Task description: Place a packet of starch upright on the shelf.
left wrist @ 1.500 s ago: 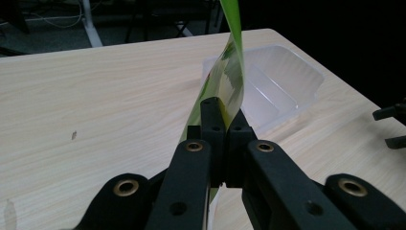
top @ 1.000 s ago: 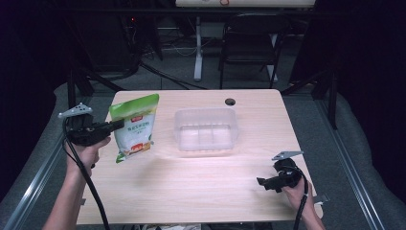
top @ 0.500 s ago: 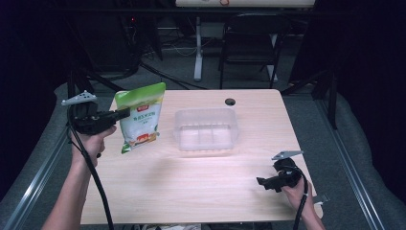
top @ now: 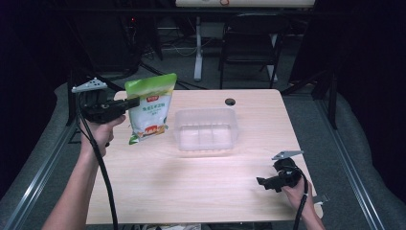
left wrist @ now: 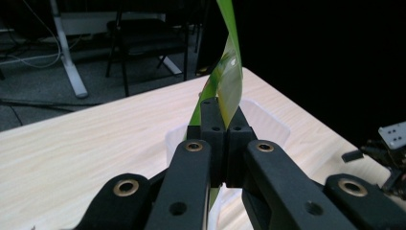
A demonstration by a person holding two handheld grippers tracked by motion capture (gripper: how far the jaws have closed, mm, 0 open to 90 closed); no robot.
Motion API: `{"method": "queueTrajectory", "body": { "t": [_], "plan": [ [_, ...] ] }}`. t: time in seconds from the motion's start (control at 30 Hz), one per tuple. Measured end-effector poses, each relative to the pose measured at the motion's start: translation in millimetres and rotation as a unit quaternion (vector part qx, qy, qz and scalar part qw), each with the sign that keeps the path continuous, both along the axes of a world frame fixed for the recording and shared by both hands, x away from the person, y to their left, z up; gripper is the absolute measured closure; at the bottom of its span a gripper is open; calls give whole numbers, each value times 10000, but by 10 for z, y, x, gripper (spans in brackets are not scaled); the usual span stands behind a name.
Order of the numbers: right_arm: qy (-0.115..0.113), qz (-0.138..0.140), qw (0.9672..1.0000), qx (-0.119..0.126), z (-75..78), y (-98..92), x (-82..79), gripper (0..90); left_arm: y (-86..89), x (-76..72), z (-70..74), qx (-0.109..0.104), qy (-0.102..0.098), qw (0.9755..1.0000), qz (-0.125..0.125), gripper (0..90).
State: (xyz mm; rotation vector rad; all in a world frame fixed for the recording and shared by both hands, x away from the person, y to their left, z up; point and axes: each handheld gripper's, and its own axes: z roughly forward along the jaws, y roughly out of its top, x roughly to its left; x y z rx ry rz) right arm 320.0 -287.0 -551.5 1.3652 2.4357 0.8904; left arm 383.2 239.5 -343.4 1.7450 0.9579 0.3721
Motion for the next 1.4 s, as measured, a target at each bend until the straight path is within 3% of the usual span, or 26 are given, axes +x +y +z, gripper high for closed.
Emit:
{"method": "queueTrajectory", "body": {
  "t": [0.37, 1.17, 1.2, 1.33, 1.4],
  "plan": [
    [-25, -31, 10000, 15, -2, -3, -3, 27, -268, 150, 49, -18, -41, 9999, -95, 900],
    [-10, -16, 10000, 41, -2, -2, -2, 28, -521, 355, 10, -97, -2, 9999, -67, 900],
    [14, 20, 9999, -110, 18, -15, 0, 28, -547, 372, 2, -129, 2, 9999, -82, 900],
    [3, 8, 10000, 12, 2, -4, -3, 28, -589, 397, -8, -129, 5, 9999, -65, 900],
    [18, 24, 9999, -107, 17, -15, -1, 28, -622, 420, -21, -154, 2, 9999, -48, 900]
  ]
}}
